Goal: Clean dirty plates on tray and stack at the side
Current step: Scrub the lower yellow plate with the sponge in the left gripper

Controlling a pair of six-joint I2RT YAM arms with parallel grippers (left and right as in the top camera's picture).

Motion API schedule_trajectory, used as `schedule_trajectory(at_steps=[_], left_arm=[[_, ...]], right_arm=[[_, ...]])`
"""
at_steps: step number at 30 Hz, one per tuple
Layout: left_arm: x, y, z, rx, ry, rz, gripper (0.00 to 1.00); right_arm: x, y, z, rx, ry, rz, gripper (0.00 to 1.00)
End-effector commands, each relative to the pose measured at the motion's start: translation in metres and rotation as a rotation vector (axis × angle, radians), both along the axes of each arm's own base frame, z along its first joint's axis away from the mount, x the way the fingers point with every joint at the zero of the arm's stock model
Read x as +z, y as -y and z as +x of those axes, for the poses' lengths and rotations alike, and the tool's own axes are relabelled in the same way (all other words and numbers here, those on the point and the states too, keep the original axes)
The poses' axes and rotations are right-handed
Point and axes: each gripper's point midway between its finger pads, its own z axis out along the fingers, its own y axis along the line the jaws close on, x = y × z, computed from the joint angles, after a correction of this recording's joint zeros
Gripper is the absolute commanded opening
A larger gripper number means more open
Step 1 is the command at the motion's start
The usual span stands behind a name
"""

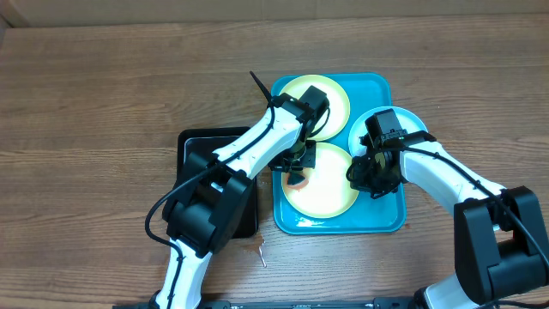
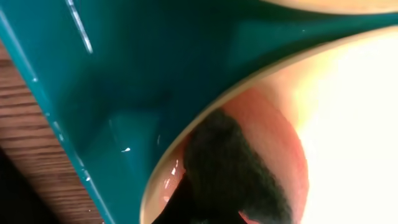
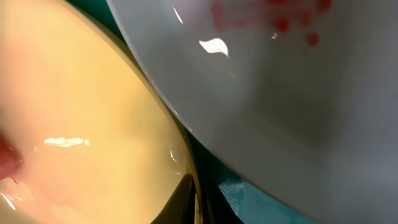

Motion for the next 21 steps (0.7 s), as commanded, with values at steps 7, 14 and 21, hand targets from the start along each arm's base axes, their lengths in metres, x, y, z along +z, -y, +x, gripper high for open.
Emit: schedule_trajectory(at_steps=[7, 14, 21], left_arm=[[0.019, 0.071, -0.015, -0.146, -0.070, -0.363, 0.04], [0.011, 0.045, -0.029, -0.081, -0.117, -0.208, 0.04], [0.007, -0.043, -0.013, -0.020, -0.010, 0.235, 0.04]], right_arm=[[-0.009, 0.009, -0.003, -0.007, -0.020, -0.039, 0.05], [-0.009, 0.009, -0.003, -0.008, -0.021, -0.038, 0.05], [-0.008, 0.005, -0.005, -0.005, -0.028, -0.014, 0.05]])
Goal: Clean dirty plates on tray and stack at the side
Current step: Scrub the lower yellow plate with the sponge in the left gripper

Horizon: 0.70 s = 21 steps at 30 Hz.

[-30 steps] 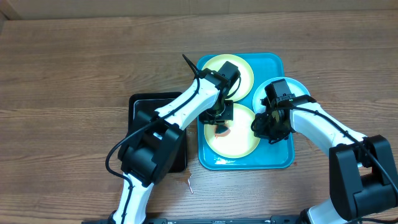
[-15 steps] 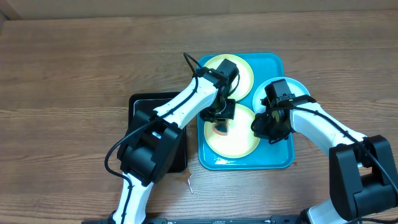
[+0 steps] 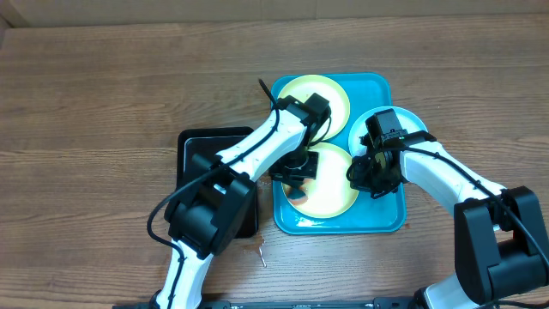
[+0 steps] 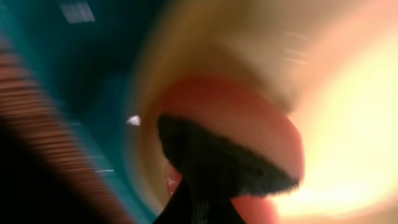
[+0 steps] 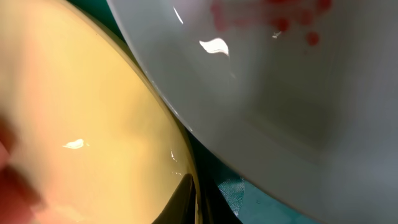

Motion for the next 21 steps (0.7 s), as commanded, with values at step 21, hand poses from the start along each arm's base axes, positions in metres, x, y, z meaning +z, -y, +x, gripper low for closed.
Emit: schedule_trajectory(at_steps=[21], left_arm=[[0.009, 0.095, 0.004, -0.002, 0.041, -0.363, 0.04]], right_arm=[[-0.008, 0.006, -0.005, -0.005, -0.028, -0.019, 0.04]])
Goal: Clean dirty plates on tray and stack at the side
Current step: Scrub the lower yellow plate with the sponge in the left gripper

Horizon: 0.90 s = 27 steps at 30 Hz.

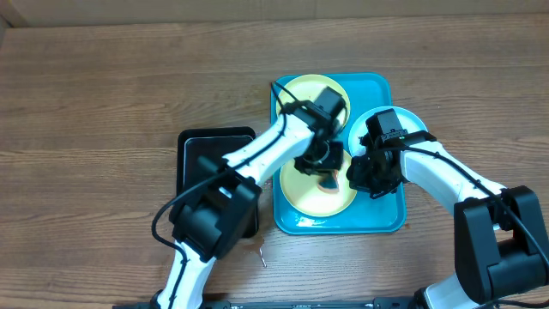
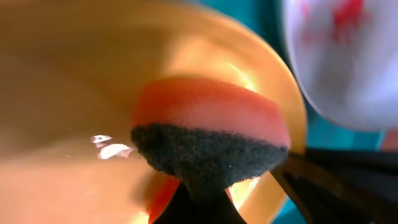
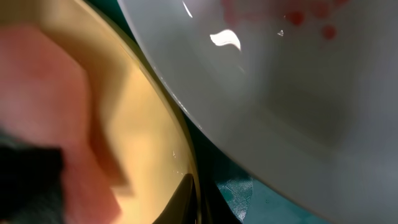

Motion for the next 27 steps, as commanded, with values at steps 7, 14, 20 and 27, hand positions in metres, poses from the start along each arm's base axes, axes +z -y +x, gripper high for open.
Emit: schedule_trajectory(at_steps=[7, 14, 20, 27], left_arm=[[-0.010, -0.040, -0.018, 0.106, -0.108, 0.181, 0.04], [-0.014, -0.098, -0.013, 0.143, -0.080, 0.423, 0.04], [-0.009, -0.133, 0.006, 0.111, 0.054, 0.607, 0.04], [-0.005, -0.076, 0.015, 0.110, 0.027, 0.325, 0.04]], right_arm=[[-0.008, 0.008, -0.005, -0.002, -0.022, -0.043, 0.04], [-0.008, 0.008, -0.005, -0.002, -0.024, -0.043, 0.04], [-0.008, 0.008, -0.005, -0.001, -0.024, -0.040, 0.04], [-0.008, 0.008, -0.006, -0.001, -0.027, -0.041, 0.04]])
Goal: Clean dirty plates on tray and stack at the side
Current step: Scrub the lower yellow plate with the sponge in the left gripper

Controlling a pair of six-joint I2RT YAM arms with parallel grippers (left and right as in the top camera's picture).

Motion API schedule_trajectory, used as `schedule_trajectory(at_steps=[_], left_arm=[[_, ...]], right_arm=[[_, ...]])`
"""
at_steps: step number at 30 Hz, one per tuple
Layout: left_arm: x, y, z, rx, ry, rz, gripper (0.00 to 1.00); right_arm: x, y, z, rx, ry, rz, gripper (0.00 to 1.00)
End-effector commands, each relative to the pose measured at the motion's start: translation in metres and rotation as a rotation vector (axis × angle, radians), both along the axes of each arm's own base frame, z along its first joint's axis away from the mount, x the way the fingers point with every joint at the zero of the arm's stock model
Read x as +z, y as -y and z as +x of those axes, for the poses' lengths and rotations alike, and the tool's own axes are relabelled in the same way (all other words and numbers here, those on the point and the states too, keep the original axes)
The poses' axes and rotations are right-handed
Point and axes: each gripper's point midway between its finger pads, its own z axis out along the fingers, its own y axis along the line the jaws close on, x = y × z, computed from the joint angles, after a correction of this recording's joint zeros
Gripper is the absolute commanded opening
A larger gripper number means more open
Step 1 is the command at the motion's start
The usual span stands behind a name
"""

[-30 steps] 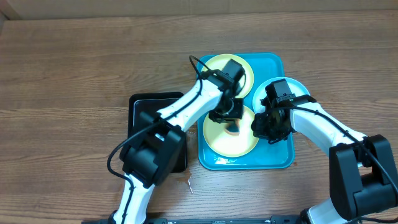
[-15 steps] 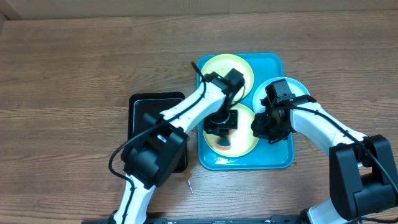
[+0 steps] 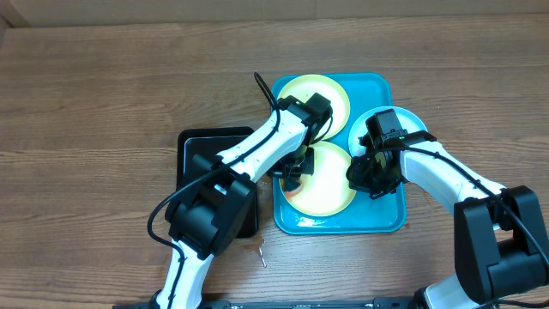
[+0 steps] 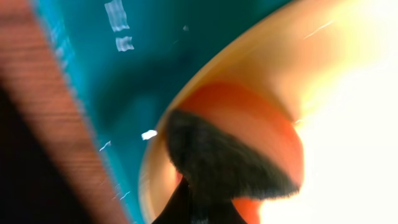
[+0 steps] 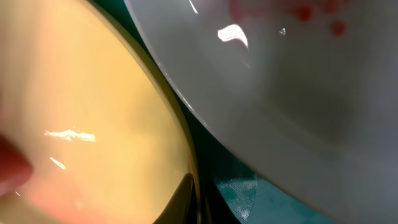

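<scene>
A teal tray [image 3: 377, 219] carries three plates. The front yellow plate [image 3: 330, 193] has my left gripper [image 3: 292, 178] shut on an orange sponge with a black scouring face [image 4: 231, 151], pressed on the plate's left rim [image 4: 163, 163]. My right gripper [image 3: 370, 178] is shut on the same plate's right rim [image 5: 186, 163]. A white plate [image 3: 403, 118] with red spots [image 5: 305, 12] lies at the tray's right. A second yellow plate [image 3: 330, 96] sits at the back.
A black tray [image 3: 199, 150] lies on the wooden table [image 3: 103, 103] just left of the teal tray, partly under my left arm. A small metal bit [image 3: 261, 252] lies near the table's front. The white plate overhangs the teal tray's right edge.
My left gripper with the sponge has moved from the right part of the front yellow plate, close to the right gripper, to the plate's left rim. The right gripper keeps hold of the rim.
The sponge was on the front yellow plate's left rim, then slightly further in on its left part, then over at its right side, and now it is at the left rim again. All along my right gripper held the plate's right rim.
</scene>
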Motion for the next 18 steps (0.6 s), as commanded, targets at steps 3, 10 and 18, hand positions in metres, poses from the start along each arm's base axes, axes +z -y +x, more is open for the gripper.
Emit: schedule_trajectory(at_steps=[3, 10, 18], left_arm=[[0.006, 0.042, 0.013, -0.021, 0.008, -0.221, 0.04], [-0.008, 0.088, -0.006, -0.044, -0.111, -0.424, 0.04], [-0.015, 0.092, -0.046, -0.031, -0.341, -0.492, 0.04]], right_arm=[[-0.009, 0.010, -0.004, -0.002, -0.020, -0.050, 0.04], [-0.009, 0.010, -0.004, -0.002, -0.020, -0.050, 0.04], [-0.009, 0.010, -0.004, -0.002, -0.021, -0.050, 0.04]])
